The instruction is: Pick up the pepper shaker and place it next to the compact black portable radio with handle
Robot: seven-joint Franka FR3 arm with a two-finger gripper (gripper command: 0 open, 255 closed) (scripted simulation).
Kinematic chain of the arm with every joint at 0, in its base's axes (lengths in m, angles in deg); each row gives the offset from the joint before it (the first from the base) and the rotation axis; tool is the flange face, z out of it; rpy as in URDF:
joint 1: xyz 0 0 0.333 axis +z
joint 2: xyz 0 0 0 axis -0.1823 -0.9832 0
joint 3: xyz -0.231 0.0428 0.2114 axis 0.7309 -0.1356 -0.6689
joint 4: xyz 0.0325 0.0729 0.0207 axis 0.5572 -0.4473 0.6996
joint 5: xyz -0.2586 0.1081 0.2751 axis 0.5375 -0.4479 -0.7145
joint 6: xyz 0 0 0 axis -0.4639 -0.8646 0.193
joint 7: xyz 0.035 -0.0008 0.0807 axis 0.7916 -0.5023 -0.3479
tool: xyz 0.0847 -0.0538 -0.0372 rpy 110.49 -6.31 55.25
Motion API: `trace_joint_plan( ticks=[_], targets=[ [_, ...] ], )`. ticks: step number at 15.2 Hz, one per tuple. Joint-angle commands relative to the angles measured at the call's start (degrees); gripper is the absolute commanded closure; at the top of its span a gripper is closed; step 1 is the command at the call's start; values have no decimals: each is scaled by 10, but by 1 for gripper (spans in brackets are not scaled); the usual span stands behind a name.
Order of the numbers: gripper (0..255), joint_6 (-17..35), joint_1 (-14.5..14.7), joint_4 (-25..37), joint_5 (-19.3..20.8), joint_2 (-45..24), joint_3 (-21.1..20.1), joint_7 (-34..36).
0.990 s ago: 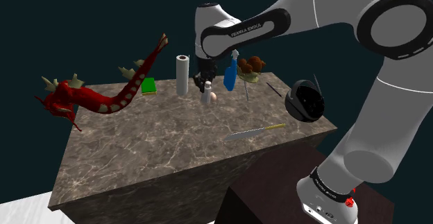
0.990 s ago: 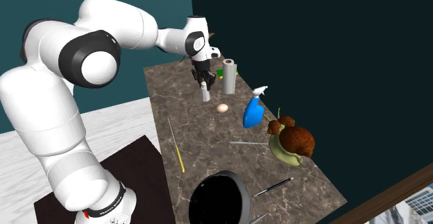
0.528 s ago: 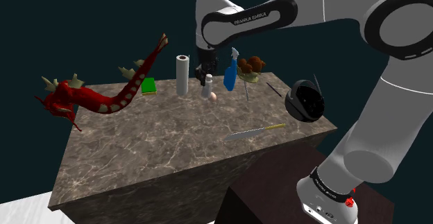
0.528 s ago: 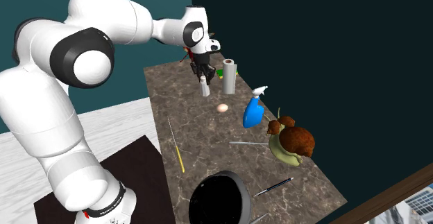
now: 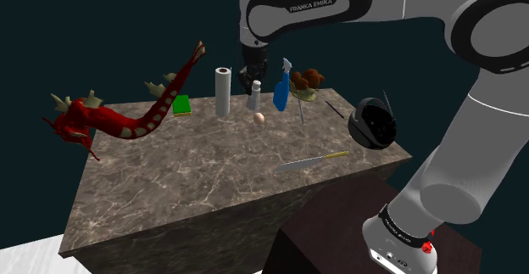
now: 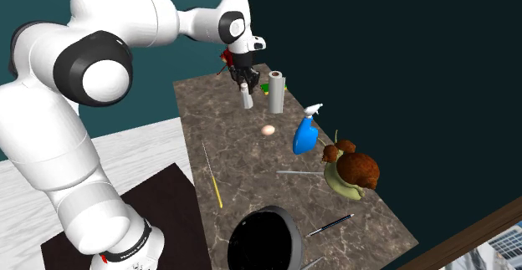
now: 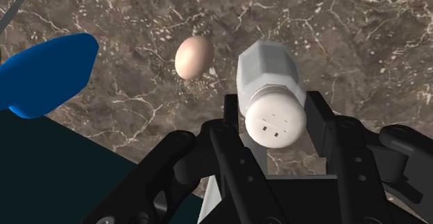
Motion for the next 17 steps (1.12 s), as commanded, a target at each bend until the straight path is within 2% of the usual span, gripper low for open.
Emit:
trace_joint_plan(
  ticks=[1,17],
  targets=[
    [255,-16,0,11,-2,4,0,-3],
    [255,-137,2,130,-5,8,-2,-15]
  ],
)
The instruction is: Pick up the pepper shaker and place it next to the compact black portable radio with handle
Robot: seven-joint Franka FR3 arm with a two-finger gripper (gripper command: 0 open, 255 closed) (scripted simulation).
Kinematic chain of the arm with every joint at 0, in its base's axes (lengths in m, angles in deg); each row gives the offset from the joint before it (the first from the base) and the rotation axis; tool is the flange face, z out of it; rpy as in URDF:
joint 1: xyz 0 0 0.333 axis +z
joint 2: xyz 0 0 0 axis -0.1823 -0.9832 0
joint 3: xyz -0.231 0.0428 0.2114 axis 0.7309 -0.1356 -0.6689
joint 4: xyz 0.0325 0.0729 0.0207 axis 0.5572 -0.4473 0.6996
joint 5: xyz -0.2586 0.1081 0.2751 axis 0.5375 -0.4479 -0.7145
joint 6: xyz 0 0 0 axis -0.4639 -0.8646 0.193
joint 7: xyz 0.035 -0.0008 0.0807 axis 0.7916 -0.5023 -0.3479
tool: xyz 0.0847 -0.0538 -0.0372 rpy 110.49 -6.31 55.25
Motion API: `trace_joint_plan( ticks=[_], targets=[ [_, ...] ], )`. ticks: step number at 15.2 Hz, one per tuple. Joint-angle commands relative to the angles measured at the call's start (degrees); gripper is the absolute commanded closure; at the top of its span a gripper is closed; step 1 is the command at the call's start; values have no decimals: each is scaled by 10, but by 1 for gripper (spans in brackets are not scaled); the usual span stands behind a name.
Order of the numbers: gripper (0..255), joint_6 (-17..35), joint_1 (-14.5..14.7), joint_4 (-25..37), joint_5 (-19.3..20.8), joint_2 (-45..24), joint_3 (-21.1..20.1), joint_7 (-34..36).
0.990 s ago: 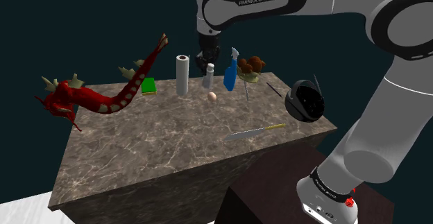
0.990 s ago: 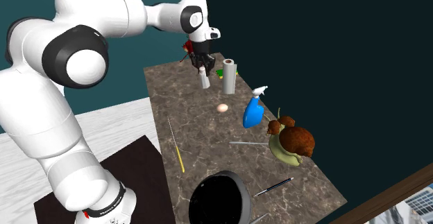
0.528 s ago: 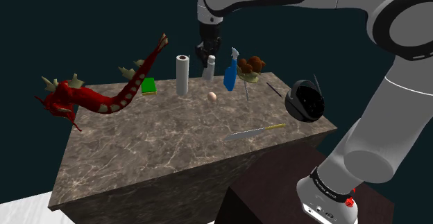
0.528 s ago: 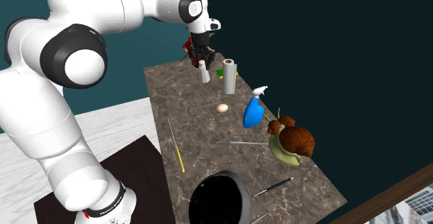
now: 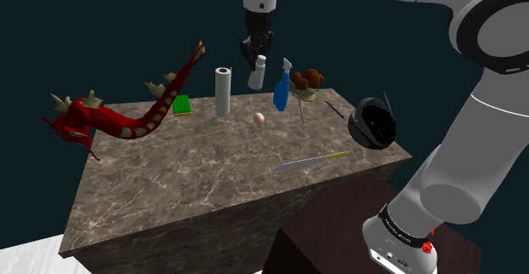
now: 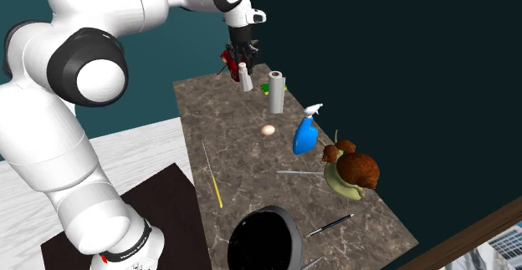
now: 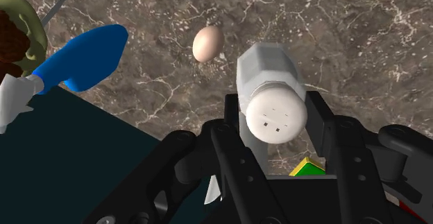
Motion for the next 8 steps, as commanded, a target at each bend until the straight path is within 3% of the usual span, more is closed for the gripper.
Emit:
trace_joint_plan(
  ticks=[1,6,8],
  targets=[
    [255,-17,1,22,1,-5,-1,0],
    [255,-56,3,68,2,-12,-1,-3],
    [255,-43,-13,26,-4,20,9,-27]
  ],
)
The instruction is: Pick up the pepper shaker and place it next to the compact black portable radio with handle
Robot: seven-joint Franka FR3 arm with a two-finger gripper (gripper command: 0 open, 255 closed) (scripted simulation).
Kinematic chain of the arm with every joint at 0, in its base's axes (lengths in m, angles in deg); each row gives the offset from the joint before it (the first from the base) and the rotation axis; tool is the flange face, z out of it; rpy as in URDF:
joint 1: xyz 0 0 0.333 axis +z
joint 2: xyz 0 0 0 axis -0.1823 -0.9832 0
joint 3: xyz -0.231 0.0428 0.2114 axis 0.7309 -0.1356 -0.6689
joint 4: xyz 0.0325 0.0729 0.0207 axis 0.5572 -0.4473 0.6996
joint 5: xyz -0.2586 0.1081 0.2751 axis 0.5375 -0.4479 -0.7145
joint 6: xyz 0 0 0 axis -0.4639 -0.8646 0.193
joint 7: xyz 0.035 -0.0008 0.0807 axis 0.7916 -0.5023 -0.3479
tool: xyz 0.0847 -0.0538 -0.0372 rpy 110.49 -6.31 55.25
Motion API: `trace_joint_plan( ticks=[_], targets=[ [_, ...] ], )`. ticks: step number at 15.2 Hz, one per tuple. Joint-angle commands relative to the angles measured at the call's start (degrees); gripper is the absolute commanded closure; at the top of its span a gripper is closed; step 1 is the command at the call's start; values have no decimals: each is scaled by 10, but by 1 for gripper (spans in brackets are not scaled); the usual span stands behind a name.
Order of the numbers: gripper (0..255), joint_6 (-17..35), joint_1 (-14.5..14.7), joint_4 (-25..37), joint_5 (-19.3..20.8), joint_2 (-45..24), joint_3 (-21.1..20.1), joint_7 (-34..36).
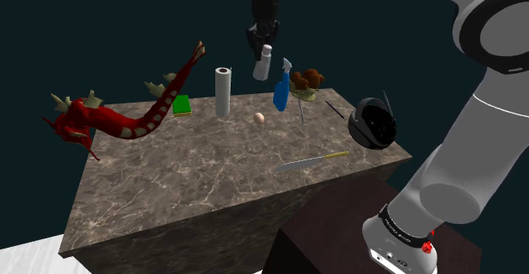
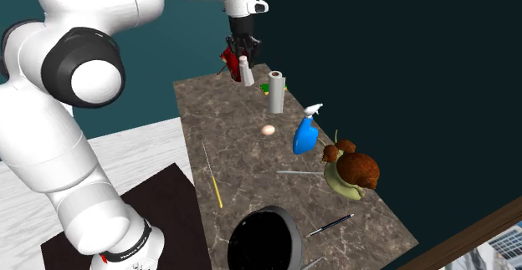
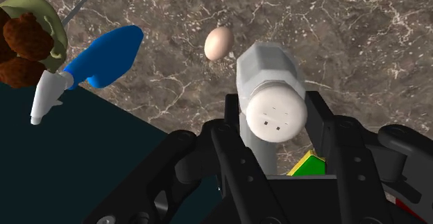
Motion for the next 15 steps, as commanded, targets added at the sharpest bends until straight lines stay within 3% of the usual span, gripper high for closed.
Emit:
trace_joint_plan(
  ticks=[1,8,15],
  targets=[
    [255,8,-13,-31,-5,26,9,-22],
    [255,37,-59,-137,-14,113,53,-110],
    [255,55,-100,-205,-10,171,106,-201]
  ],
)
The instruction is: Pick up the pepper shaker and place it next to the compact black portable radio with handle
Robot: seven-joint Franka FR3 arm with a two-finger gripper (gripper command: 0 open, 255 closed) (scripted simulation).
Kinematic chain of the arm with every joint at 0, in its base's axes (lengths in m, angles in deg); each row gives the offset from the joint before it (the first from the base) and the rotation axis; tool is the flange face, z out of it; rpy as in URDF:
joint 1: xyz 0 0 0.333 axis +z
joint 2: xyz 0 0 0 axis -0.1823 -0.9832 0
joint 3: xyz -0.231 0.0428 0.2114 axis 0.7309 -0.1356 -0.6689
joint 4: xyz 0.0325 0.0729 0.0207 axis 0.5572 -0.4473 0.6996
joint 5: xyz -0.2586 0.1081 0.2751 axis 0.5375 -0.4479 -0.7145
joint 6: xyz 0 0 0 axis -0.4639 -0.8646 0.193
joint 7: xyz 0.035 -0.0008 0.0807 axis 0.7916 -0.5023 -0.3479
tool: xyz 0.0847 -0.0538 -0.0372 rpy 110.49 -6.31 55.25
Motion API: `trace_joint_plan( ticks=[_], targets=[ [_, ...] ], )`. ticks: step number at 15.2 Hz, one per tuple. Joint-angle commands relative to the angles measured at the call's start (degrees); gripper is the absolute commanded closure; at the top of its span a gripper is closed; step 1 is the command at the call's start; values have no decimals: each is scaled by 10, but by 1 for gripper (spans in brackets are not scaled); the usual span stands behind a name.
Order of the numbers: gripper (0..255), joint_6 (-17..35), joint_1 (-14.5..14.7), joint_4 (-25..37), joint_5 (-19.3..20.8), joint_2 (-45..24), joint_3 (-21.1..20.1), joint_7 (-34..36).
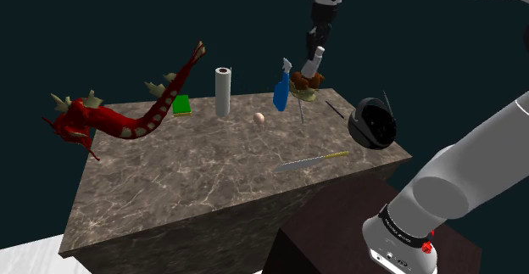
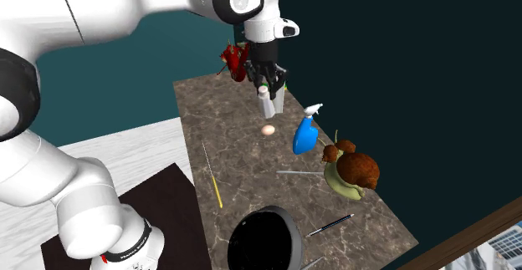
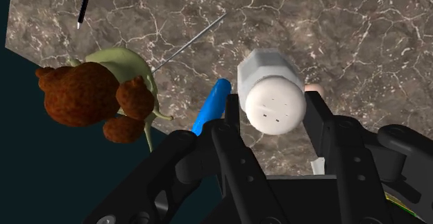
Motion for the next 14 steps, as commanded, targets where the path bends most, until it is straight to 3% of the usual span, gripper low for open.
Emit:
trace_joint_plan(
  ticks=[1,14],
  targets=[
    [255,4,-11,-14,2,13,16,-27],
    [255,25,-84,-43,24,40,127,-204]
  ],
)
